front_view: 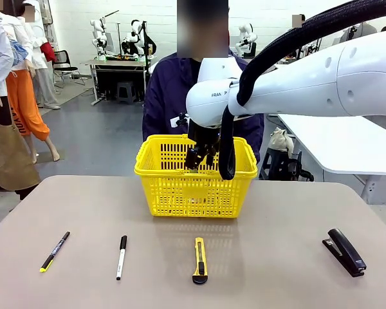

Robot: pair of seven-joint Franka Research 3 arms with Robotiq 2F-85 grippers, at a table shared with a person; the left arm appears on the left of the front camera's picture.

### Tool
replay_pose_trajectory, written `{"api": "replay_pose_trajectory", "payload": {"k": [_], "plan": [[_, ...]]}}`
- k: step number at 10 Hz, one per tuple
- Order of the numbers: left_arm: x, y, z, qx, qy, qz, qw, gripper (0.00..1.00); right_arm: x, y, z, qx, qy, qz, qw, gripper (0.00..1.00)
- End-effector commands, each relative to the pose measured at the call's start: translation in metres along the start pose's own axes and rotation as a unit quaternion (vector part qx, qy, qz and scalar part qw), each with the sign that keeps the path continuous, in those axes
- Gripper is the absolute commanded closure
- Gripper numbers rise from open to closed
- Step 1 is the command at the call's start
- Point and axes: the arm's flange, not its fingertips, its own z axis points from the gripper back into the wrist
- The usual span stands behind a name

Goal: Place the items the person wants into the basket.
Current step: Pick up the item the person points to and place it in the Market Basket.

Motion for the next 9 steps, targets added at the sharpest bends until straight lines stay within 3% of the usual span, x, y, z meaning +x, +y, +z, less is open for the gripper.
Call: {"api": "replay_pose_trajectory", "payload": {"k": [1,4,5,7,9], "plan": [[0.0,0.0,0.001,-0.005,-0.008,-0.008,1.0,0.0,0.003,-0.003,-0.002,-0.011,0.005,0.008,1.0,0.0],[0.0,0.0,0.001,-0.005,-0.008,-0.008,1.0,0.0,-0.001,-0.004,0.003,-0.008,0.004,0.009,1.0,0.0],[0.0,0.0,0.001,-0.005,-0.008,-0.008,1.0,0.0,-0.017,-0.003,0.027,-0.006,-0.005,0.007,1.0,0.0],[0.0,0.0,0.001,-0.005,-0.008,-0.008,1.0,0.0,-0.083,0.0,0.105,-0.033,-0.049,-0.023,0.998,0.0],[0.0,0.0,0.001,-0.005,-0.008,-0.008,1.0,0.0,-0.17,0.01,0.158,-0.068,-0.078,-0.08,0.991,0.0]]}}
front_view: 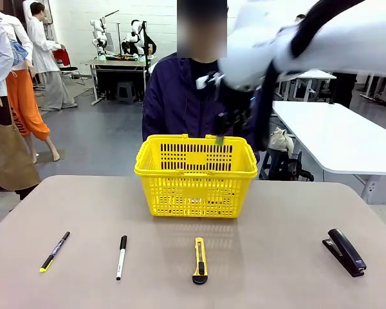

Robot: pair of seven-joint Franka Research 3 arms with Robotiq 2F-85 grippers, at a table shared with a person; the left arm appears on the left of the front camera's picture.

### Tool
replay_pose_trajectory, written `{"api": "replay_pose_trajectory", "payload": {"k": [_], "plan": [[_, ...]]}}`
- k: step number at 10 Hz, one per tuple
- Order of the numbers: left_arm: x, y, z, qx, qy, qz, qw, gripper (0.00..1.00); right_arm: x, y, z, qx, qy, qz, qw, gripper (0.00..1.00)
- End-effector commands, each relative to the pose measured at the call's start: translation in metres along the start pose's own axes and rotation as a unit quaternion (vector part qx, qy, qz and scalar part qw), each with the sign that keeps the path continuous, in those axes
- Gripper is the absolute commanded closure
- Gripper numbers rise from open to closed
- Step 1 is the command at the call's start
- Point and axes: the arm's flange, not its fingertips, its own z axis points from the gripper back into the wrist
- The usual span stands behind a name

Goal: Place the items the person wants into the basket.
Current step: Pick up the item the person points to and place it in the Market Basket.

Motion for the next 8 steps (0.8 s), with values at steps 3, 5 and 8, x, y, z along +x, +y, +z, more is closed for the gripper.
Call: {"api": "replay_pose_trajectory", "payload": {"k": [3,5,8], "plan": [[-0.001,0.0,0.001,-0.005,-0.008,-0.008,1.0,0.0,-0.173,-0.001,0.027,0.01,-0.074,-0.067,0.995,0.0],[-0.001,0.0,0.001,-0.005,-0.008,-0.008,1.0,0.0,-0.197,-0.003,0.015,0.022,-0.085,-0.082,0.993,0.0],[-0.001,0.0,0.001,-0.005,-0.008,-0.008,1.0,0.0,-0.193,-0.007,0.005,0.024,-0.078,-0.122,0.989,0.0]]}}
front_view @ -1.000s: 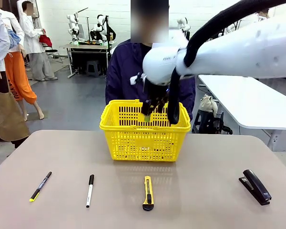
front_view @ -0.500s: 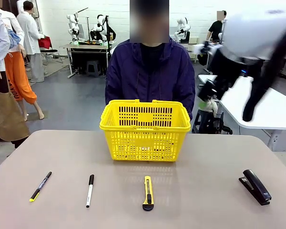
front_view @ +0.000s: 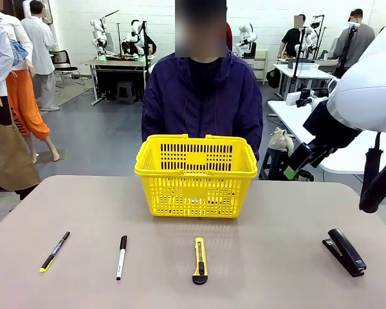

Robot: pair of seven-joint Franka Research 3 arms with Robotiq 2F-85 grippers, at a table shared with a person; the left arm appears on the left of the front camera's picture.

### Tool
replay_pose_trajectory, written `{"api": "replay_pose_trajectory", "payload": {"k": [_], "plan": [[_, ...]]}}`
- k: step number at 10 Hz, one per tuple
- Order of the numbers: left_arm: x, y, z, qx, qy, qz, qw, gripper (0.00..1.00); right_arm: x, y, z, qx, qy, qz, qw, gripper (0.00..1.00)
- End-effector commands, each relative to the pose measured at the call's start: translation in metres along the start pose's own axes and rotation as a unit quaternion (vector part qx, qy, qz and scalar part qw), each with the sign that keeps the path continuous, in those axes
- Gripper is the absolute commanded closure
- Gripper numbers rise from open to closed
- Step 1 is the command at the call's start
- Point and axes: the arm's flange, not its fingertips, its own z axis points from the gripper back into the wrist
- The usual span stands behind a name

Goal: Place the items the person wants into the basket.
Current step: Pick up the item the person points to and place it in the Market Basket.

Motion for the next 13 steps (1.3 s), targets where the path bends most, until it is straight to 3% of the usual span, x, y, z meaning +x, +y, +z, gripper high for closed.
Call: {"api": "replay_pose_trajectory", "payload": {"k": [1,9,13], "plan": [[-0.001,0.0,0.001,-0.003,-0.005,-0.009,1.0,0.0,-0.003,0.0,0.004,-0.001,0.0,0.006,1.0,0.0],[-0.001,0.0,0.001,-0.003,-0.005,-0.009,1.0,0.0,0.0,0.001,0.003,-0.002,-0.002,0.002,1.0,0.0],[-0.001,0.0,0.001,-0.003,-0.005,-0.009,1.0,0.0,-0.097,-0.063,0.127,0.023,-0.164,0.063,0.984,0.0]]}}
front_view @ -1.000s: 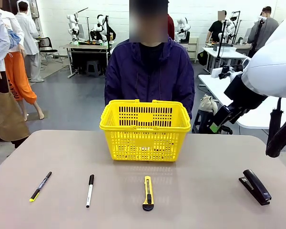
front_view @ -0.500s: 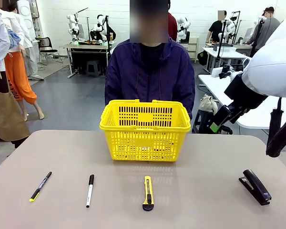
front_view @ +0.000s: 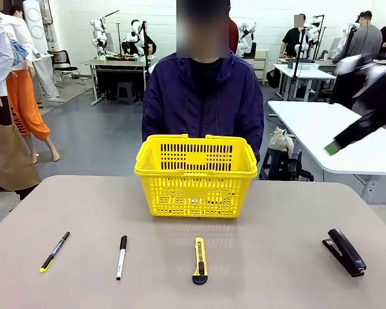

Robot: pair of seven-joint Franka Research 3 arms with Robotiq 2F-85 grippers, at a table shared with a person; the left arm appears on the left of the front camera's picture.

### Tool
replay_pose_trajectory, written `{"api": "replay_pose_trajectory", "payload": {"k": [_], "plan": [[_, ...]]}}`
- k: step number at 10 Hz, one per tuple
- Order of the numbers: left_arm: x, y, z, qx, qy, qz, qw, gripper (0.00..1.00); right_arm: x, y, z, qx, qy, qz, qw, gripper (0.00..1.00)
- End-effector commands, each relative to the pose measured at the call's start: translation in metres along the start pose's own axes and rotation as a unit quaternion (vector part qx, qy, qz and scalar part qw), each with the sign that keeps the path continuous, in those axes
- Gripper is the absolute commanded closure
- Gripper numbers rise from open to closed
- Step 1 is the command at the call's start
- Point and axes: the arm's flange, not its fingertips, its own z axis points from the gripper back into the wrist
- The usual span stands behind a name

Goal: Place the items the person wants into the basket.
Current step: Pick up the item the person points to and place it in the Market Basket.

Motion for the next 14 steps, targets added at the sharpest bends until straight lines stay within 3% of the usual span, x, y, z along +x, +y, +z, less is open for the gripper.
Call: {"api": "replay_pose_trajectory", "payload": {"k": [1,2,5,7,9,14], "plan": [[-0.001,-0.001,0.0,-0.004,-0.004,-0.007,1.0,0.0,-0.04,-0.033,0.044,0.065,-0.07,-0.005,0.995,0.0],[-0.001,-0.001,0.0,-0.004,-0.004,-0.007,1.0,0.0,-0.055,-0.056,0.058,0.095,-0.115,-0.003,0.989,0.0],[-0.001,-0.001,0.0,-0.004,-0.004,-0.007,1.0,0.0,-0.105,-0.112,0.094,0.17,-0.186,0.033,0.967,0.0],[-0.001,-0.001,0.0,-0.004,-0.004,-0.007,1.0,0.0,-0.128,-0.131,0.11,0.16,-0.229,0.039,0.96,0.0],[-0.001,-0.001,0.0,-0.004,-0.004,-0.007,1.0,0.0,-0.138,-0.136,0.106,0.155,-0.246,0.032,0.956,0.0],[-0.001,-0.001,0.0,-0.004,-0.004,-0.007,1.0,0.0,-0.14,-0.138,0.107,0.166,-0.237,0.03,0.957,0.0]]}}
